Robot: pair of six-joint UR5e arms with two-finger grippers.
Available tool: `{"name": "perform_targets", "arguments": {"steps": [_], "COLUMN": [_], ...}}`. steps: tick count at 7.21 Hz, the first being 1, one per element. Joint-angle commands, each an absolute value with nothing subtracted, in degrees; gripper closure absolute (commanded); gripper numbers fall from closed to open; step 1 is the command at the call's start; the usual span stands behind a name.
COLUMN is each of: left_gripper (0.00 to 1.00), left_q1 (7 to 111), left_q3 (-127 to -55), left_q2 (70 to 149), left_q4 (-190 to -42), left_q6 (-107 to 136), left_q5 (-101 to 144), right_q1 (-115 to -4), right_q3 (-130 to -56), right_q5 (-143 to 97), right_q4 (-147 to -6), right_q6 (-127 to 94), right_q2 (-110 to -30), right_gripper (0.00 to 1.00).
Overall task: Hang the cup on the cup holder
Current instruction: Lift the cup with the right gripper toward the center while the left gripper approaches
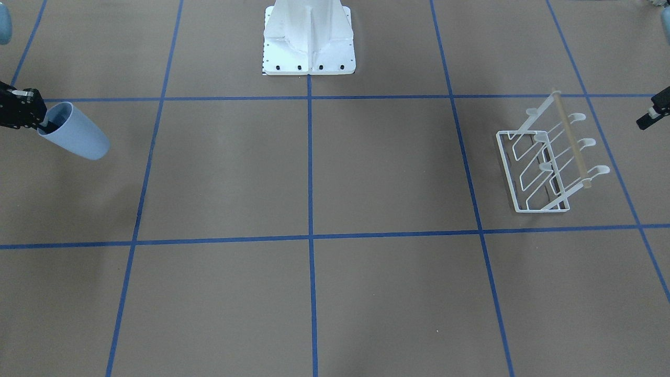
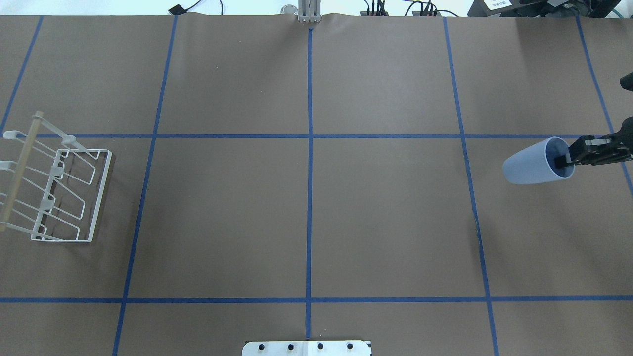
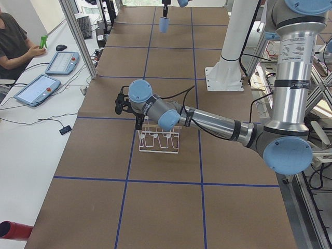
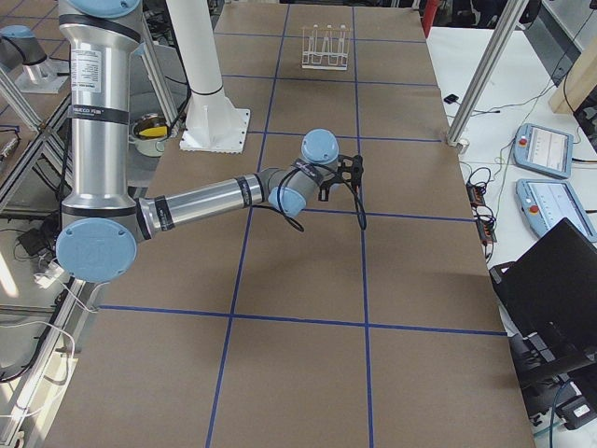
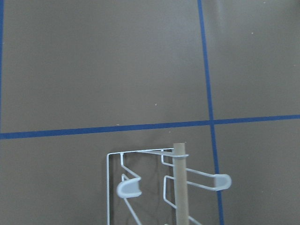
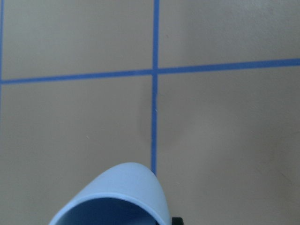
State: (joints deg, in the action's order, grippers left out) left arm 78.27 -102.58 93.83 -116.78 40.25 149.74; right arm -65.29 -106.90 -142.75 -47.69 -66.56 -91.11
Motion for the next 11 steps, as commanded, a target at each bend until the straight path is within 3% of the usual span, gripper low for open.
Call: {"name": "perform_targets", "arguments": {"steps": [1, 4, 8, 11], "left_gripper": [0.02, 0.04, 0.02, 0.02], "left_q1": [73.58, 67.35, 55.22, 49.58], "left_q3": [-102.39, -102.22, -99.15, -98.52], "left_q2": [100.69, 106.34, 111.42, 117.5], "left_q4": [-120.58, -132.3, -157.79, -162.68], "left_q6": [56.28, 60.63, 102.62, 117.59], "left_q5": [149.68, 141.99, 132.66, 128.23], "right_q1": [-63.82, -60.66, -56.62, -52.83], "right_q3": [-106.26, -106.69, -107.05, -107.05], "right_q5": [-142.82, -142.39, -142.3, -142.03], "right_q4": [-39.93, -31.91, -25.09, -22.78], "right_q6": [-85.89, -104.13, -115.9, -123.47], "right_q2": [-84.66, -78.5, -74.71, -69.8], "right_gripper": [1.0, 1.0, 1.0, 1.0]}}
